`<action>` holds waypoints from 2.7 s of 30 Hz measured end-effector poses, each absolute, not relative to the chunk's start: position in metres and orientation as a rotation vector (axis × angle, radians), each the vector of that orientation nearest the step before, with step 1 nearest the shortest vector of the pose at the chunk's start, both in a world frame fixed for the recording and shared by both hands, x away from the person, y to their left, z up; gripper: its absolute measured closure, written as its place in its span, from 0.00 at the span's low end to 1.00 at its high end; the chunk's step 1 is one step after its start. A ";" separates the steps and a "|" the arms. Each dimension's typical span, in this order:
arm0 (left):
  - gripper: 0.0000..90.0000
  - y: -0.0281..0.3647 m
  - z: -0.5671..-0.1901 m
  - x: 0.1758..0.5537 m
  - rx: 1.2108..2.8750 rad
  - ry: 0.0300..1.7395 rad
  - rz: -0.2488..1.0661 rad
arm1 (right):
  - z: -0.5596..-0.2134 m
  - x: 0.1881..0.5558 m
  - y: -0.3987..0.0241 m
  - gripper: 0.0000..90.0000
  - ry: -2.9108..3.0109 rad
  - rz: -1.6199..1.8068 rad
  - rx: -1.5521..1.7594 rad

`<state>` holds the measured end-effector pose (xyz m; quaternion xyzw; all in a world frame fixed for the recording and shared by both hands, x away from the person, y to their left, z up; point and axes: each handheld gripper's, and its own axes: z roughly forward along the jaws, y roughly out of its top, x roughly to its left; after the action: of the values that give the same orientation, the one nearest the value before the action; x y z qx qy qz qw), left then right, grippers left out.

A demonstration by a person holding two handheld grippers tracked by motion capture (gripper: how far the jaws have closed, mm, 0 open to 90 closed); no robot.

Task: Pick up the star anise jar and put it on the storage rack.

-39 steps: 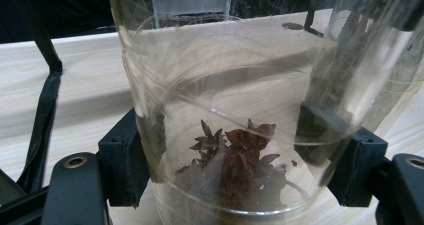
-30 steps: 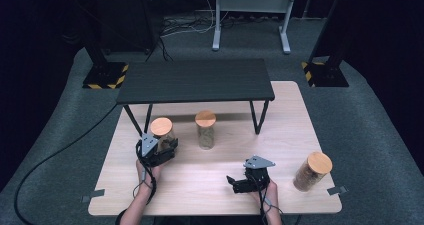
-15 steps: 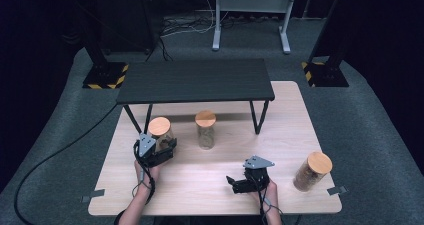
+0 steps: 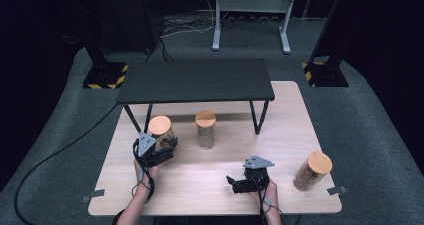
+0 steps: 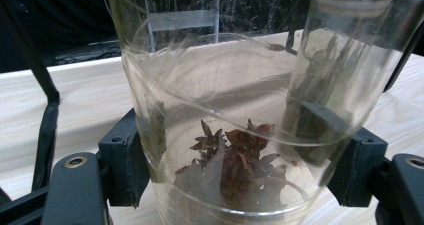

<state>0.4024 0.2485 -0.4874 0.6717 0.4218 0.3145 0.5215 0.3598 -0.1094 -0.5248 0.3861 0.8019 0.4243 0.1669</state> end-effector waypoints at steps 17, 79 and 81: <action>0.27 0.248 -0.469 0.401 1.602 0.986 0.742 | -0.525 0.360 -0.109 0.02 2.291 1.208 1.102; 0.28 0.251 -0.401 0.405 1.597 0.903 0.696 | -0.525 0.361 -0.108 0.02 2.294 1.193 1.102; 0.28 0.251 -0.400 0.406 1.598 0.902 0.694 | -0.525 0.361 -0.108 0.02 2.294 1.193 1.101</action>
<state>0.4058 0.2511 -0.4005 0.6770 0.3820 0.2941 0.5561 0.3607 -0.1083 -0.5250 0.3865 0.8051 0.4186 0.1647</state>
